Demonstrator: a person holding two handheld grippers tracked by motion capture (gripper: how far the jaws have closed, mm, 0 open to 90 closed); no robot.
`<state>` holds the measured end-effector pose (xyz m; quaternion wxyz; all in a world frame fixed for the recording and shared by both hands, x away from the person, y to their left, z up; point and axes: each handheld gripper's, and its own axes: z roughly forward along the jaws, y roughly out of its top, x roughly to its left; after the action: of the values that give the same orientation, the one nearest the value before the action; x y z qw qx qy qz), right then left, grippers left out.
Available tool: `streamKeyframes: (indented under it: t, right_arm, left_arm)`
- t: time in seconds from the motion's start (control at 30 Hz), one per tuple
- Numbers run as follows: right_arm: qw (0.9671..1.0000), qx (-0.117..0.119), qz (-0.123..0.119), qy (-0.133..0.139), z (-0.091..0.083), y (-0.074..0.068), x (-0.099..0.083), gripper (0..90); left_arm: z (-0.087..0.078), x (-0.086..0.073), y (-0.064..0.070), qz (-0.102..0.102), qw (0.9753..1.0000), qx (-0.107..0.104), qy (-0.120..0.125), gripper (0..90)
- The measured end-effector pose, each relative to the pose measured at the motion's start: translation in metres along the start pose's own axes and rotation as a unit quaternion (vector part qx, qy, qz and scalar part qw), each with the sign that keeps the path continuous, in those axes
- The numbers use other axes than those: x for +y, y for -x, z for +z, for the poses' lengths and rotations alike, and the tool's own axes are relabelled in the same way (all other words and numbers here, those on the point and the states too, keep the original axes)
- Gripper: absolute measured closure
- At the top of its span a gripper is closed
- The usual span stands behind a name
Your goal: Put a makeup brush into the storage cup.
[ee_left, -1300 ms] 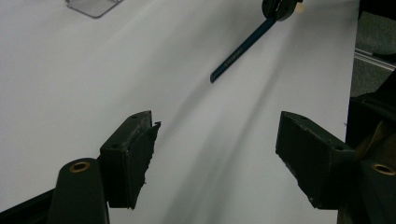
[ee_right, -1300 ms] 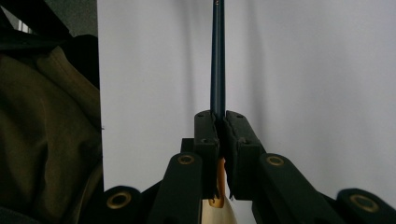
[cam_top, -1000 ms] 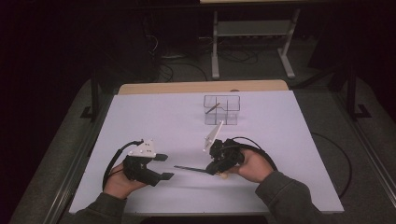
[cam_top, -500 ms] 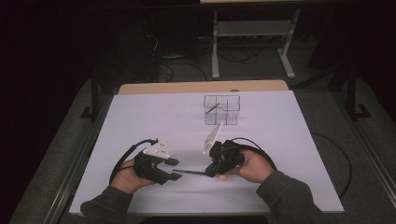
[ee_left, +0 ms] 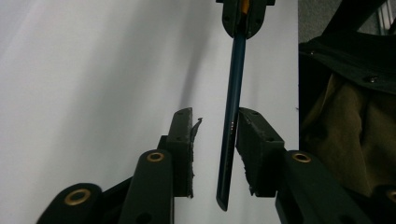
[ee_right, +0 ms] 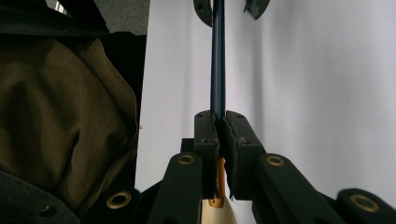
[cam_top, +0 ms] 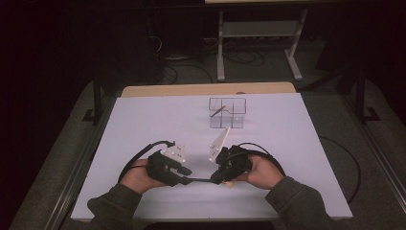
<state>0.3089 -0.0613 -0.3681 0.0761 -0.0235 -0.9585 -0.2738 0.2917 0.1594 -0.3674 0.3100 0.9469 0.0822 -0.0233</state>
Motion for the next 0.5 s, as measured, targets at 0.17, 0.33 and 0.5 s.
streamKeyframes:
  t: [0.17,0.33,0.5]
  right_arm:
    - [1.0,-0.001,-0.001,0.0,-0.0003,-0.0001,-0.0001,83.4]
    - [1.0,-0.001,-0.005,-0.001,-0.0001,-0.0011,0.0009,83.4]
    - [0.9999,-0.005,-0.013,-0.006,0.0002,-0.0018,0.0022,83.4]
  left_arm:
    - [0.0035,0.002,0.0001,0.005,0.9999,-0.008,-0.01,72.2]
    - [0.0049,0.0029,0.0002,0.012,0.9996,-0.019,-0.017,77.4]
    - [0.0071,0.0034,0.0007,0.012,0.9993,-0.027,-0.022,81.6]
